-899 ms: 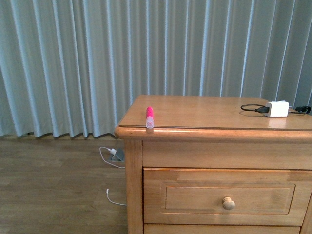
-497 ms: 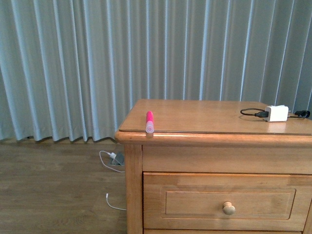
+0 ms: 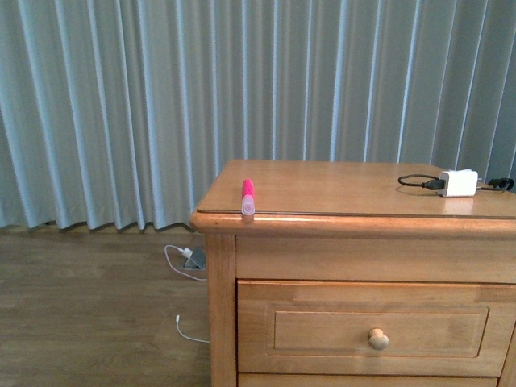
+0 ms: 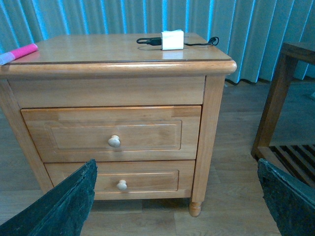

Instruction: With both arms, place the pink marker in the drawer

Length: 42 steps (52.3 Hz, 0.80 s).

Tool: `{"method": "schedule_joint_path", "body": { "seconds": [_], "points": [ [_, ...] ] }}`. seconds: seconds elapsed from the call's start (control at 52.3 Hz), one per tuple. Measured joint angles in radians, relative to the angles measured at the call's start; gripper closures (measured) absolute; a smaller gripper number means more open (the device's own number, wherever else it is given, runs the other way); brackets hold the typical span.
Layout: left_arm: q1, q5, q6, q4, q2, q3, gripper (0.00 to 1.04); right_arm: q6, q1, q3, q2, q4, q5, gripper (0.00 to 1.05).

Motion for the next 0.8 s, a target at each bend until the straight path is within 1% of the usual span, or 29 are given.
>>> {"method": "schedule_joint_path", "body": {
  "seconds": [0.249, 0.268, 0.325, 0.382, 0.478, 0.554, 0.65, 0.707, 0.803],
  "points": [
    [0.000, 0.000, 0.000, 0.000, 0.000, 0.000, 0.06, 0.000, 0.000, 0.000, 0.000, 0.000, 0.000, 0.08],
    [0.000, 0.000, 0.000, 0.000, 0.000, 0.000, 0.06, 0.000, -0.001, 0.001, 0.003, -0.008, -0.007, 0.08],
    [0.000, 0.000, 0.000, 0.000, 0.000, 0.000, 0.06, 0.006, 0.000, 0.033, 0.048, -0.098, -0.032, 0.08],
    [0.000, 0.000, 0.000, 0.000, 0.000, 0.000, 0.06, 0.008, 0.021, 0.048, 0.127, -0.104, -0.024, 0.08],
    [0.000, 0.000, 0.000, 0.000, 0.000, 0.000, 0.06, 0.010, 0.047, 0.065, 0.289, -0.018, -0.026, 0.08],
    [0.000, 0.000, 0.000, 0.000, 0.000, 0.000, 0.06, 0.014, 0.053, 0.103, 0.484, 0.120, -0.029, 0.08],
    [0.000, 0.000, 0.000, 0.000, 0.000, 0.000, 0.06, 0.037, 0.071, 0.160, 0.724, 0.253, -0.025, 0.08],
    [0.000, 0.000, 0.000, 0.000, 0.000, 0.000, 0.06, 0.053, 0.092, 0.188, 0.844, 0.297, -0.012, 0.08],
    [0.000, 0.000, 0.000, 0.000, 0.000, 0.000, 0.06, 0.072, 0.154, 0.262, 1.058, 0.388, 0.036, 0.08]
  ]
}}
